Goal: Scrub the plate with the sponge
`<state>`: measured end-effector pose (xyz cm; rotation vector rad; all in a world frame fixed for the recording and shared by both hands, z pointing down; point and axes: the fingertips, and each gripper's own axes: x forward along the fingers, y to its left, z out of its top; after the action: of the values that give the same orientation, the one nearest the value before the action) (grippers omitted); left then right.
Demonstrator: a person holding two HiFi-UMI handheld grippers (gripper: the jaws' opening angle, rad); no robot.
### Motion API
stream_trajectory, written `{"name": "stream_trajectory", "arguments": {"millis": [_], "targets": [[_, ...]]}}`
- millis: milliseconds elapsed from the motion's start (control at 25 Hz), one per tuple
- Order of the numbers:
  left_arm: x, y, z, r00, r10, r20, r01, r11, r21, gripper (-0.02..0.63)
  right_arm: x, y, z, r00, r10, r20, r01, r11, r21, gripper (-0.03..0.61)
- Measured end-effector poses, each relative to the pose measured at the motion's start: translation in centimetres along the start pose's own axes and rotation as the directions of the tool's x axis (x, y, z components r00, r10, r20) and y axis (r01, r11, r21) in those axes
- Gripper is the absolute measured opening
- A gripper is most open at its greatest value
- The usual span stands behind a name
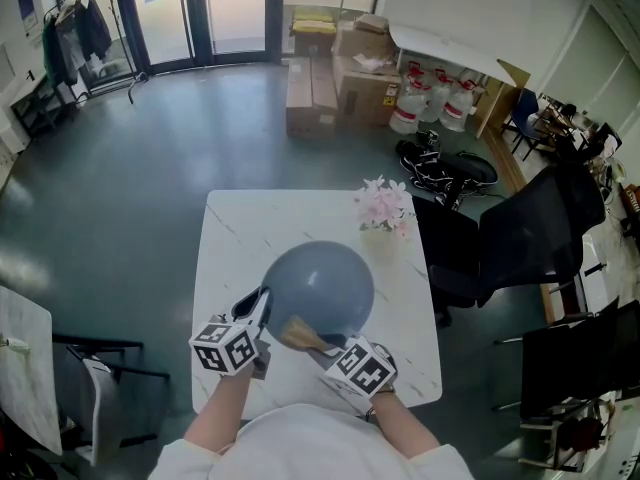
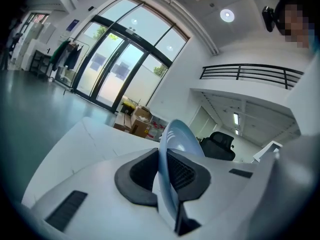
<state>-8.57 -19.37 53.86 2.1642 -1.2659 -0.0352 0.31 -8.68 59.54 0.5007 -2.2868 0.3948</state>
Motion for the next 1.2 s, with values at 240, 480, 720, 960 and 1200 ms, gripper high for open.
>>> {"name": "stream_trajectory", "arguments": {"millis": [240, 480, 720, 960, 1200], "targets": [[0.2, 0.4, -0.5, 1.000, 0.007, -0.011, -0.008, 0.999, -0.038, 0.044, -1.4, -1.3, 0.5, 0.995, -0.041, 0.091, 0.036, 0.998, 0.059, 0.118], [0.5, 2.1, -2.1, 0.999, 0.034, -0.030, -0.038, 0.991, -0.128, 0.044, -2.2, -1.7, -0.4, 0.994, -0.044, 0.099, 0.034, 0.994, 0.100, 0.118], [1.1, 4.0, -4.6, 0.994, 0.068, -0.089, -0.084, 0.980, -0.182, 0.044, -2.0, -1.4, -1.6, 0.995, -0.032, 0.094, 0.019, 0.990, 0.139, 0.118], [1.6, 5.5, -7.2, 0.984, 0.099, -0.145, -0.130, 0.966, -0.223, 0.044, -2.2, -1.8, -2.2, 0.995, -0.041, 0.091, 0.026, 0.986, 0.164, 0.118], [2.1, 6.9, -8.8, 0.976, 0.124, -0.179, -0.169, 0.951, -0.260, 0.044, -2.0, -1.8, -2.8, 0.996, -0.043, 0.082, 0.028, 0.984, 0.175, 0.118]]}}
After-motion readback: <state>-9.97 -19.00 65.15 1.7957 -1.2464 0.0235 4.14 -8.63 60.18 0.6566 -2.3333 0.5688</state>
